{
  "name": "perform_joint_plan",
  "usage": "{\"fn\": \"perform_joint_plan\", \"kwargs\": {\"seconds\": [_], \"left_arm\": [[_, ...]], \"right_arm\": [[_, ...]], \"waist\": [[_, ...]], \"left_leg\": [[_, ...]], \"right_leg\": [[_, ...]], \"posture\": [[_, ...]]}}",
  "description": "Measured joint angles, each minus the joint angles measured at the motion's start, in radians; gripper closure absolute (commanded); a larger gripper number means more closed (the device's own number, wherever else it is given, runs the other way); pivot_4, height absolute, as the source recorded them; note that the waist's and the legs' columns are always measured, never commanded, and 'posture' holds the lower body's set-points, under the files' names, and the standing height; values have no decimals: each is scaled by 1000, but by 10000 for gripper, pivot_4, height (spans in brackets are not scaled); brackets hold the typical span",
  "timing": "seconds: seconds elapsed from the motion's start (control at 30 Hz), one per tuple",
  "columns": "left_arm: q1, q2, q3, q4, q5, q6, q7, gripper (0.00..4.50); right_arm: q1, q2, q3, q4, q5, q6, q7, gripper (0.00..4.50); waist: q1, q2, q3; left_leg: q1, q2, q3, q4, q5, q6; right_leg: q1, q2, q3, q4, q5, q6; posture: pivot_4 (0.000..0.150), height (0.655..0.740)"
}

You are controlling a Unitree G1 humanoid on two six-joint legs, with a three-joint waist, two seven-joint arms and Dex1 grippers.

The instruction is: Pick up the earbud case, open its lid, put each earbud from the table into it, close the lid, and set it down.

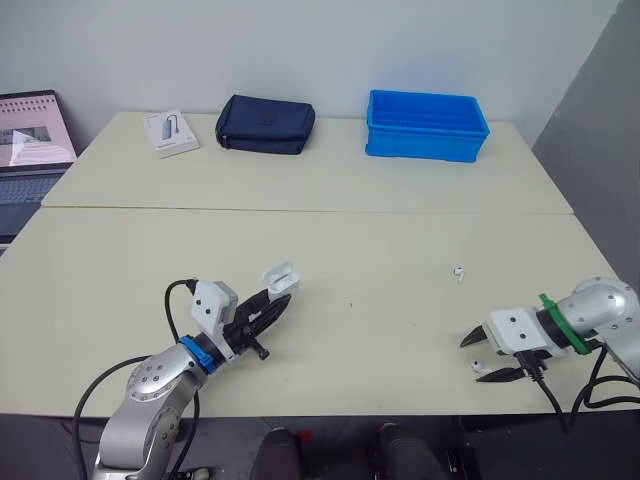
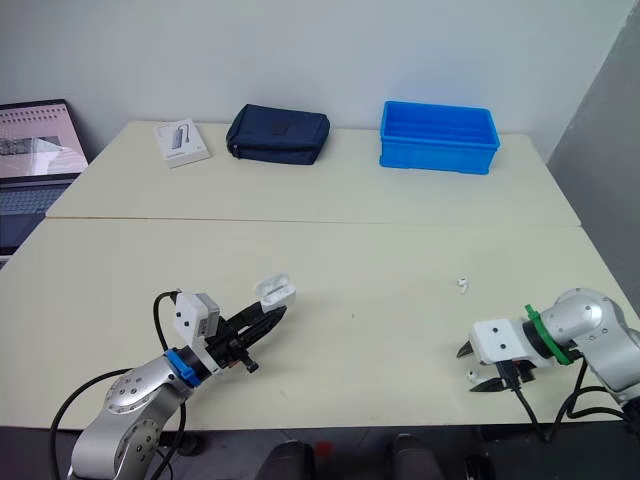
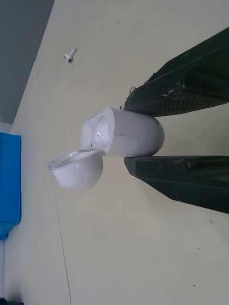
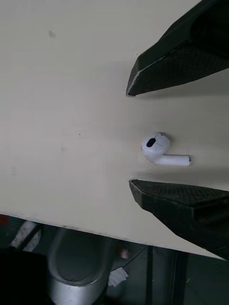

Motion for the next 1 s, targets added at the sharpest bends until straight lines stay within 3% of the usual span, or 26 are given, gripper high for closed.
{"fn": "perform_joint_plan", "kwargs": {"seconds": [0.17,0.27,0.5,0.8,0.9,1.0], "left_arm": [[3,0,-1,0,-3,12,11,37382],[5,0,-3,-10,-5,20,19,37382],[11,0,-10,-50,-13,56,33,37381],[9,3,-10,-77,-16,83,52,37381],[9,2,-11,-78,-16,83,57,37381],[8,-2,-17,-78,-16,83,58,37381]], "right_arm": [[71,-85,-33,-258,-47,334,-108,16237],[85,-93,14,-332,-97,439,-157,16237],[34,-36,125,-315,-180,501,-239,16237],[27,-45,151,-300,-201,502,-235,16237],[30,-45,152,-300,-201,503,-235,22448],[38,-45,156,-306,-200,503,-220,32881]], "waist": [[1,0,0],[0,0,0],[-1,0,0],[-1,-1,0],[-1,-1,-1],[-1,-3,-2]], "left_leg": [[0,0,0,0,0,0],[0,0,0,1,0,0],[0,-1,0,1,0,0],[-1,-1,-1,0,0,0],[-1,-1,-1,1,0,0],[0,-1,-1,1,0,0]], "right_leg": [[0,0,-1,0,-1,-1],[0,-1,0,0,-3,-5],[-1,-1,0,0,-3,-4],[0,-1,-1,0,-2,-2],[0,-1,-1,0,-2,-2],[0,-1,-1,0,-3,-3]], "posture": [[1500,7324],[1500,7324],[1500,7324],[1500,7324],[1500,7324],[1500,7324]]}}
